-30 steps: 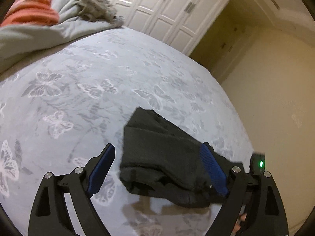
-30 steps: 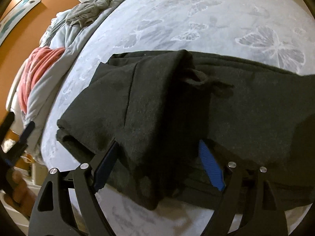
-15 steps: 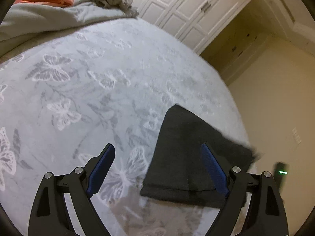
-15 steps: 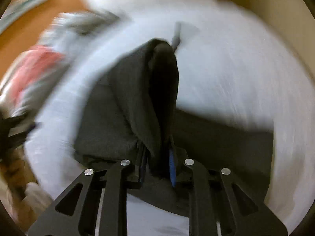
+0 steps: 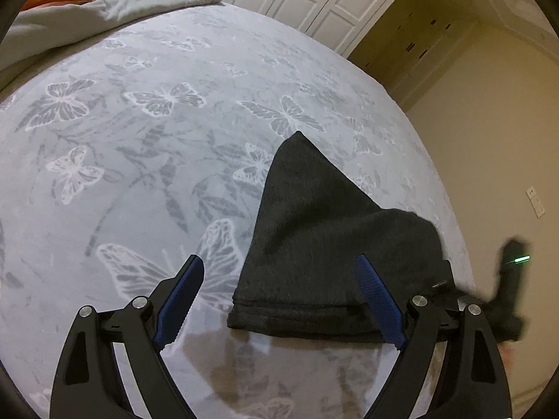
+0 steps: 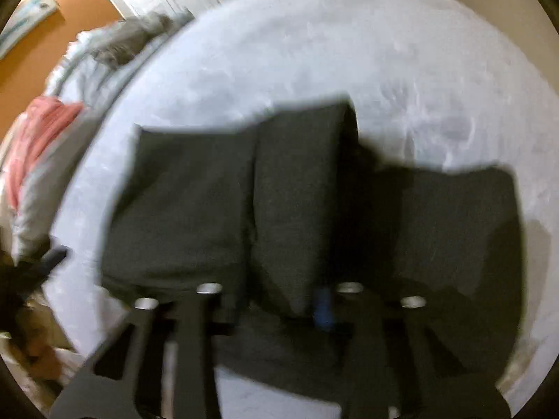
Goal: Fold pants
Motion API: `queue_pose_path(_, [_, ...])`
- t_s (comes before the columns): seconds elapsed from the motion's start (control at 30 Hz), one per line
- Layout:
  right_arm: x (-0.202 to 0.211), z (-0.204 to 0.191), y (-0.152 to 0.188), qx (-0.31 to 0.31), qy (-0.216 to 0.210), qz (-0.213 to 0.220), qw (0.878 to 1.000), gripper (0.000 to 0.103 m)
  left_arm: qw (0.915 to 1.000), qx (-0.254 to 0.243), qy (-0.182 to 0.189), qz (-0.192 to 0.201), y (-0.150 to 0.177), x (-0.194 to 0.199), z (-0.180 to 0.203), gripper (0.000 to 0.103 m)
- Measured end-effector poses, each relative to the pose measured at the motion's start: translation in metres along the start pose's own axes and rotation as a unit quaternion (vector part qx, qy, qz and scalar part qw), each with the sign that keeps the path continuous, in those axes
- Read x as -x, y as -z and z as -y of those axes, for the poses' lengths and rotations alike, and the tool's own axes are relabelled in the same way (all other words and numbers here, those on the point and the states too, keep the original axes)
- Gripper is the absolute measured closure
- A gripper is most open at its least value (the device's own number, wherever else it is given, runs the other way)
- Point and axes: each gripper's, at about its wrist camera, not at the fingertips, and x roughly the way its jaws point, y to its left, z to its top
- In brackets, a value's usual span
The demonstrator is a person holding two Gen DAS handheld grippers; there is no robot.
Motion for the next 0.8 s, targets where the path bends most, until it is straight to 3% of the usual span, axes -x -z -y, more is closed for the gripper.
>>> queue_pose_path(0.03, [0.027, 0.002, -0.006, -0.003, -0.029, 0.024, 0.999, 0.087, 1.0, -0.001, 0.002, 0.001, 0.001, 0.001, 0.001, 0.017])
queue_pose_path(0.1, [0.067, 0.007, -0.005, 0.008, -0.044, 0.052, 0.998, 0.088, 1.0, -0.007, 0.004, -0.001, 0.003, 0.001, 0.004, 0.017])
queue_pose_path(0.17, [0.077, 0.021, 0.003, 0.026, -0.008, 0.057, 0.998, 0.083, 0.9998, -0.015, 0.007, -0.007, 0.005, -0.003, 0.007, 0.017])
queue_pose_path(0.27, [0.024, 0.071, 0.021, -0.021, 0.08, -0.055, 0.995, 0.074, 0.9995, -0.02, 0.001, -0.024, 0.008, -0.018, 0.012, 0.017])
queue_pose_path(0.37, [0.049, 0.082, 0.016, -0.047, 0.036, -0.016, 0.998, 0.073, 0.9992, -0.008, 0.007, -0.037, 0.008, -0.03, 0.015, 0.017])
queue_pose_path(0.4, [0.068, 0.079, 0.015, -0.04, 0.029, 0.024, 0.998, 0.061, 0.9991, -0.004, 0.011, -0.04, 0.009, -0.033, 0.015, 0.017])
queue_pose_path(0.47, [0.083, 0.085, 0.017, -0.038, 0.013, 0.048, 0.998, 0.05, 0.9991, -0.002, 0.012, -0.042, 0.009, -0.037, 0.016, 0.017])
queue_pose_path(0.63, [0.051, 0.103, 0.016, -0.073, 0.001, -0.008, 0.997, 0.05, 0.9989, -0.023, -0.004, -0.039, 0.015, -0.044, 0.022, 0.017])
queue_pose_path(0.8, [0.014, 0.101, 0.023, -0.077, -0.018, -0.052, 0.995, 0.05, 0.998, -0.045, 0.006, -0.044, 0.022, -0.044, 0.031, 0.017])
